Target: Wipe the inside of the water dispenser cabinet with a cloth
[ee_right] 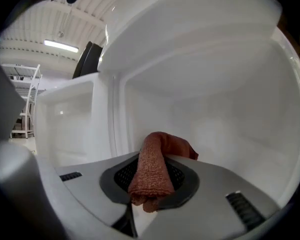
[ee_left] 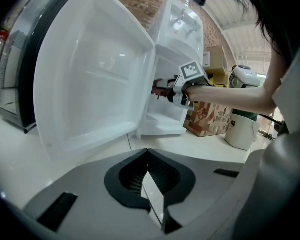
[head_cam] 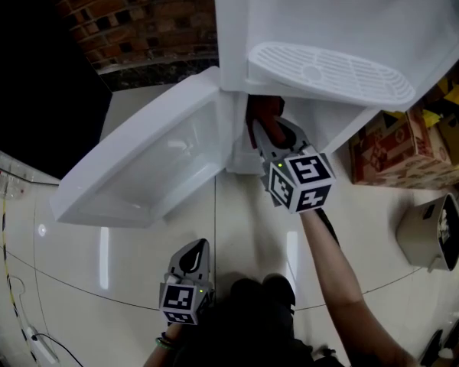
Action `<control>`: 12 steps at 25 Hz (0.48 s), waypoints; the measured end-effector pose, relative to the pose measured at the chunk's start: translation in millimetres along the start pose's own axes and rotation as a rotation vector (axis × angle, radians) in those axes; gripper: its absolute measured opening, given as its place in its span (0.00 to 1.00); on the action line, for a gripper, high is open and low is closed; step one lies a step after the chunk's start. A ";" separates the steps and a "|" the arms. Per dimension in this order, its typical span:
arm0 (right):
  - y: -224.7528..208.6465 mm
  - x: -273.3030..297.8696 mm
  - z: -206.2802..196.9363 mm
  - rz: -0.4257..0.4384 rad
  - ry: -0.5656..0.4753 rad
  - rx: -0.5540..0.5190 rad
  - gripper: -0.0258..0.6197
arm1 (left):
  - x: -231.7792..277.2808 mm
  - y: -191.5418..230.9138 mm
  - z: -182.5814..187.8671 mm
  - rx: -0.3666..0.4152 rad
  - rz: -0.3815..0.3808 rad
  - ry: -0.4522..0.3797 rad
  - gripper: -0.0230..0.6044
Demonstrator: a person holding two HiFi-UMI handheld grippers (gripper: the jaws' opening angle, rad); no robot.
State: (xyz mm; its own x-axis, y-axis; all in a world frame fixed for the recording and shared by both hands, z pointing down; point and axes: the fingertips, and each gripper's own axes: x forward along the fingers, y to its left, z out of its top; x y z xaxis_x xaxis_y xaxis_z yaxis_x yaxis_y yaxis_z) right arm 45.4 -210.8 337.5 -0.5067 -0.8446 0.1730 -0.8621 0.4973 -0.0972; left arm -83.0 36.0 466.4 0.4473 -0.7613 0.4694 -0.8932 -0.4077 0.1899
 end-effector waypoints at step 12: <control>-1.9 7.6 -109.2 -0.001 0.254 -0.037 0.15 | -2.6 5.5 -1.8 -0.006 0.010 0.000 0.00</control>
State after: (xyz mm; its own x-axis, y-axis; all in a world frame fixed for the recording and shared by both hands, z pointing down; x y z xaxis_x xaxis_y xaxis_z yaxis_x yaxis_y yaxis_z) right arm 43.6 -196.5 446.0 -0.4841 -0.7705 0.4147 -0.8598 0.5068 -0.0620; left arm -89.1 36.6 467.8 0.4387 -0.7653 0.4711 -0.8977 -0.3975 0.1903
